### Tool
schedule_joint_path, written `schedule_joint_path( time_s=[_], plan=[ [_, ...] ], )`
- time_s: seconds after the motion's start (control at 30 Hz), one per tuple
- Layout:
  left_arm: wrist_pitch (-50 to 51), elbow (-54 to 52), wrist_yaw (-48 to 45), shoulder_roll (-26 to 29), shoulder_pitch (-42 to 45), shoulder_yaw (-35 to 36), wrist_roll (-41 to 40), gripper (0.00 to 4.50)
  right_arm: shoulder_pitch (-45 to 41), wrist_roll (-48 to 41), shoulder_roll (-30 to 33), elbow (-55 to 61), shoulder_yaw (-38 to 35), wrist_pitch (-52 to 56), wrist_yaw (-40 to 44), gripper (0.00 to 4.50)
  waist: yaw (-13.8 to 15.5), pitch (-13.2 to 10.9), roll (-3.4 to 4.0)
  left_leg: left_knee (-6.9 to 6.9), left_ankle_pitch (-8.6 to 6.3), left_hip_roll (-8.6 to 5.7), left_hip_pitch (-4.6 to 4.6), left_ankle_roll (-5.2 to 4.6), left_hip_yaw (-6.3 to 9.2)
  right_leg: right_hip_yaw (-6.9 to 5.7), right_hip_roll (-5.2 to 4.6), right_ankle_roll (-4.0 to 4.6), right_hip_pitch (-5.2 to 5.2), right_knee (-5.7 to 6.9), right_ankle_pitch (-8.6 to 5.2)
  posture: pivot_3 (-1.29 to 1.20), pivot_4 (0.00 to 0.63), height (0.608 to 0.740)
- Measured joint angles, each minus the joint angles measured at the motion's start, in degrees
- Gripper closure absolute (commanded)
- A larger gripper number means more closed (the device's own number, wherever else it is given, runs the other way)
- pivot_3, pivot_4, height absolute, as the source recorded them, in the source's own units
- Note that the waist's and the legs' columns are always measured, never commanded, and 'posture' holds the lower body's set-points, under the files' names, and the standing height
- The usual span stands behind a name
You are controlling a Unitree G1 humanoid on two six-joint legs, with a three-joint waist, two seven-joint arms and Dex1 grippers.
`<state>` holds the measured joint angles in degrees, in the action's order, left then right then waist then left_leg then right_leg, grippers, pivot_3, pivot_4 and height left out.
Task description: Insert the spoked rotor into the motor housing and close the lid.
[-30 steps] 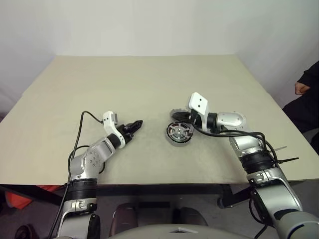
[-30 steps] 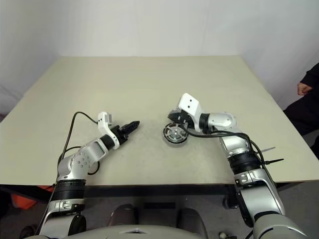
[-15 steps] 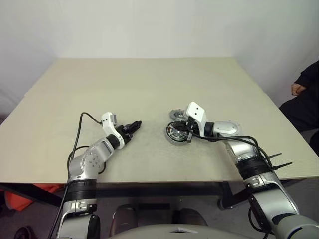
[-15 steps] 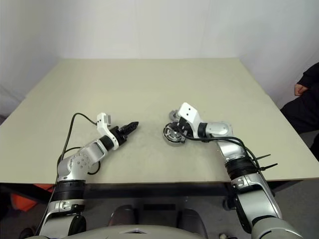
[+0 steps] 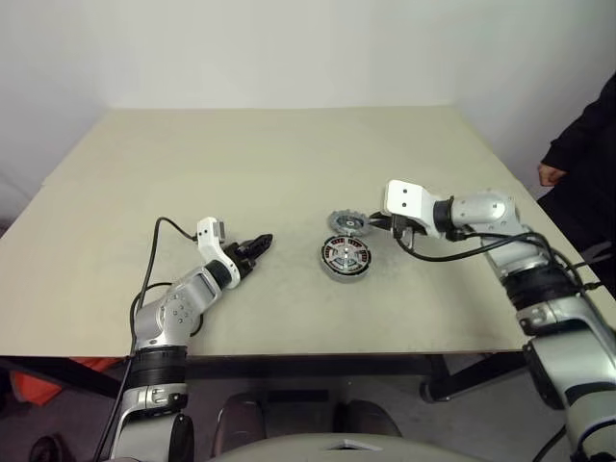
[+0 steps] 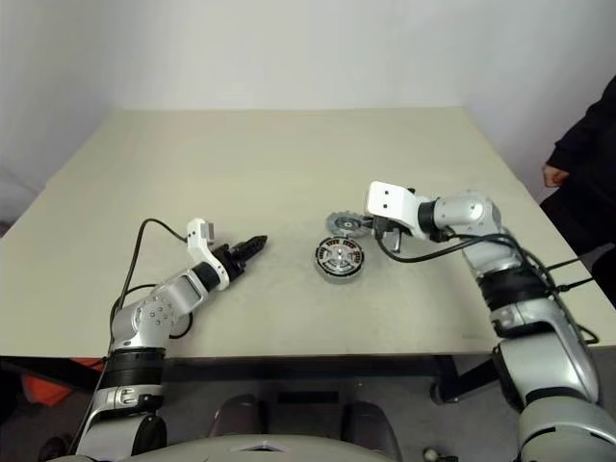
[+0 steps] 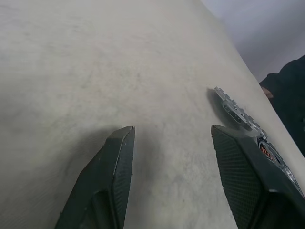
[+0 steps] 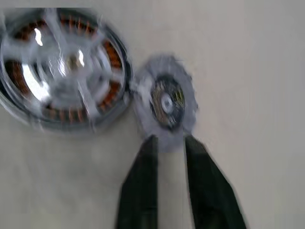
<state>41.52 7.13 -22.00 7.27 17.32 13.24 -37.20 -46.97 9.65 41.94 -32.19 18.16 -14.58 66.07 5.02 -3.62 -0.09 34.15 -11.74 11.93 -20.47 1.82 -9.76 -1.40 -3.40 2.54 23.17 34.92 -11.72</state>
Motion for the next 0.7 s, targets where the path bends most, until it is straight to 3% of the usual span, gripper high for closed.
schedule_joint_path(
  time_s=[0.03, 0.17, 0.3, 0.7],
  plan=[
    [-0.2, 0.3, 0.0, 0.0, 0.2, 0.0, 0.1, 1.78, -2.1, 1.4, 0.4, -1.5, 0.7, -2.8, 0.1, 2.58, -0.1, 0.0, 0.00, 0.00, 0.00, 0.01, -0.01, 0.00, 0.00, 0.00, 0.01, 0.01, 0.01, 0.02, 0.00, 0.00, 0.000, 0.740],
    [-1.1, 1.3, -0.1, -0.2, 0.7, -0.1, 0.5, 1.78, -10.2, 5.4, 0.1, -8.3, 4.7, -15.3, 3.3, 2.58, -0.9, 0.0, -0.02, 0.04, -0.02, 0.02, -0.08, -0.04, 0.00, -0.03, 0.01, 0.02, 0.04, 0.05, 0.01, 0.00, 0.000, 0.740],
    [-1.7, 1.4, -0.1, -0.1, 0.6, 0.1, 0.6, 1.78, -13.0, 9.0, -1.3, -14.6, 9.8, -25.7, 7.6, 2.58, -1.0, 0.0, -0.03, 0.21, -0.04, 0.02, -0.46, -0.36, 0.00, -0.06, -0.02, 0.04, 0.25, 0.03, 0.01, 0.00, 0.000, 0.740],
    [-3.0, 0.4, 0.4, 0.0, -1.1, 1.3, 0.6, 1.78, -17.3, 12.8, -3.9, -22.2, 13.7, -37.7, 11.3, 2.58, -1.2, 0.0, -0.03, 0.86, -0.24, 0.18, -0.63, -0.44, 0.00, -0.06, -0.01, 0.05, 0.40, 0.54, 0.01, 0.00, 0.000, 0.740]
  ],
)
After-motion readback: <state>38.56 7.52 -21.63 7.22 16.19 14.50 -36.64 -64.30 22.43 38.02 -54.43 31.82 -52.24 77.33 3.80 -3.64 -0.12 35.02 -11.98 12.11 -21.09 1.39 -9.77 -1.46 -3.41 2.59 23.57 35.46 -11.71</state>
